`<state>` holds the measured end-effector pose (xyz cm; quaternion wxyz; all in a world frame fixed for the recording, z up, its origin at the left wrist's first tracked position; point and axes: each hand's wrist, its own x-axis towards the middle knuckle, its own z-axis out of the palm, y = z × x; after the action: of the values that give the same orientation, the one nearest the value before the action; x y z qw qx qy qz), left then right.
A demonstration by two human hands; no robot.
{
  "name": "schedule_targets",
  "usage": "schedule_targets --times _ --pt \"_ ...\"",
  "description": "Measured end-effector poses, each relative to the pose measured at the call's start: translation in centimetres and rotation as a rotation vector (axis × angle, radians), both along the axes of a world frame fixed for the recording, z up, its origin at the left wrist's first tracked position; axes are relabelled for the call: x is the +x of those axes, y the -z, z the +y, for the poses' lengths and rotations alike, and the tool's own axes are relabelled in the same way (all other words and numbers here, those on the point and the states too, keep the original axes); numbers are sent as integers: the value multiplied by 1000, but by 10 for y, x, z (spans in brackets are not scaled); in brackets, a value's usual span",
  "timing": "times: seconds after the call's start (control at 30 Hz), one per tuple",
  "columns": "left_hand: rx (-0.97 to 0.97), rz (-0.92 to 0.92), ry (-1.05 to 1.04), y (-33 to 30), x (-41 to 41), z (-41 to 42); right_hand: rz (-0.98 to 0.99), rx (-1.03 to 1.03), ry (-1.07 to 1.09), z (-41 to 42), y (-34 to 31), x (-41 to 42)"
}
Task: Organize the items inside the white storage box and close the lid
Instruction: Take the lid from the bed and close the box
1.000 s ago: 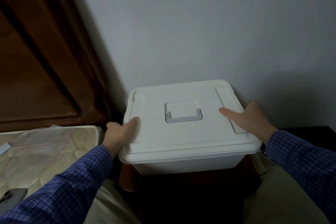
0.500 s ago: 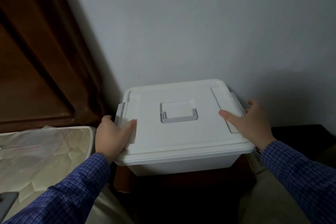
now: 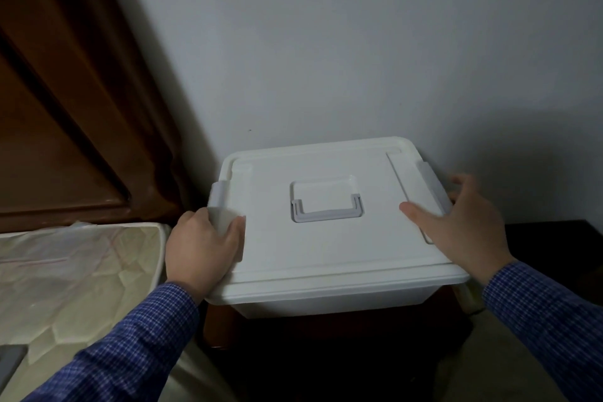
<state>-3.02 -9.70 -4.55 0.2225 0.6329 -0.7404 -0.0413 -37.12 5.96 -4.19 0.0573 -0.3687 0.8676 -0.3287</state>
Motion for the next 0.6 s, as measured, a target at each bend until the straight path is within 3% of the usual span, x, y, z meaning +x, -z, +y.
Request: schedule_targets --times 0.6 --pt "80 57 16 -11 -3 11 57 5 -41 5 -11 7"
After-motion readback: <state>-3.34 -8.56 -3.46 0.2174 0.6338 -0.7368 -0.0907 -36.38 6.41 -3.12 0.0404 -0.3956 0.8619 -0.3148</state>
